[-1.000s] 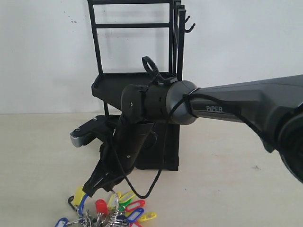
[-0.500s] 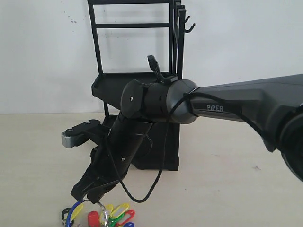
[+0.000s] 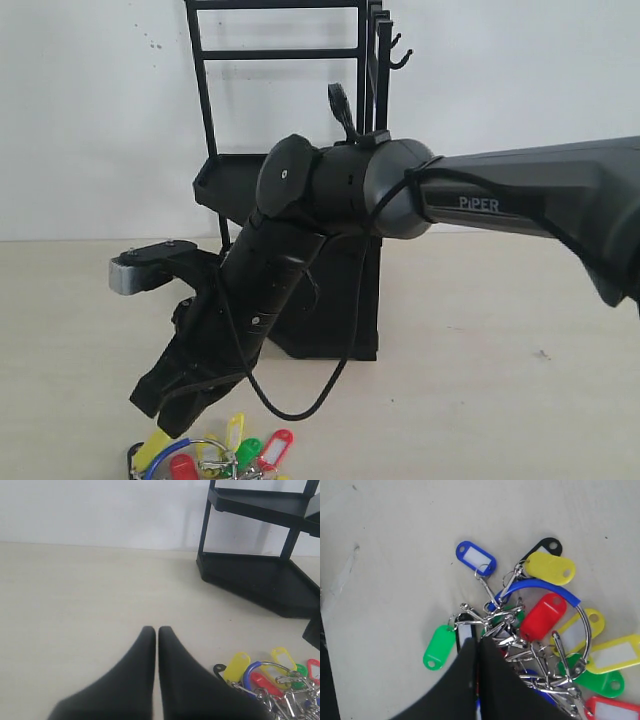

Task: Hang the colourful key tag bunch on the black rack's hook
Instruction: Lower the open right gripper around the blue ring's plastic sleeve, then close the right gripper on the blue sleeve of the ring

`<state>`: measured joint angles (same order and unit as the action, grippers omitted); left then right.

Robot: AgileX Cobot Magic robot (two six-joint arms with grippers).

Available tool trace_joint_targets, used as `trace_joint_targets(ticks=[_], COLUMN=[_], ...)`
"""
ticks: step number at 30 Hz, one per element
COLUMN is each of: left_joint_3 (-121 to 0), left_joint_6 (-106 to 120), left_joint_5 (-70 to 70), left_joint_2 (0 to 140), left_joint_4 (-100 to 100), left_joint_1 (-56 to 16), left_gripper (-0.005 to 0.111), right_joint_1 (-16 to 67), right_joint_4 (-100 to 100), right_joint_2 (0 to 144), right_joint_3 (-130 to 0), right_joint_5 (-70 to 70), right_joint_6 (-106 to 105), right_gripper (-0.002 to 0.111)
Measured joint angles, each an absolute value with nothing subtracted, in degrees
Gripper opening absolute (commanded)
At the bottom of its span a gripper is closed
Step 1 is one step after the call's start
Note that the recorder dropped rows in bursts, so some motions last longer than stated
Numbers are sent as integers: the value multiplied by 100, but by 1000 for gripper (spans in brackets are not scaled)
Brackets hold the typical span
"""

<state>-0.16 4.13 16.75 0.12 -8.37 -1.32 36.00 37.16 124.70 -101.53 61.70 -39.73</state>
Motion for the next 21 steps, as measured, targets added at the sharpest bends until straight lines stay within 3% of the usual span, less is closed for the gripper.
trace_joint_targets(ticks=[7, 16, 21], left_joint_3=[-16, -16, -16], left_joint_6=[413, 413, 413], left_joint_5=[1675, 1675, 1675], left_joint_2=[12, 12, 12], left_joint_4=[-837, -837, -837], left_joint_1=[-132, -132, -132], left_gripper=[4, 4, 4], right_joint_1=[3600, 3718, 3723], right_joint_4=[3745, 3341, 2888], right_joint_2=[12470, 12966, 13252], right_joint_3=[-10153, -10153, -10153], right_joint_5=[6031, 4848, 4296], right_joint_6=[-3919, -4023, -4355], right_gripper=[2, 42, 45])
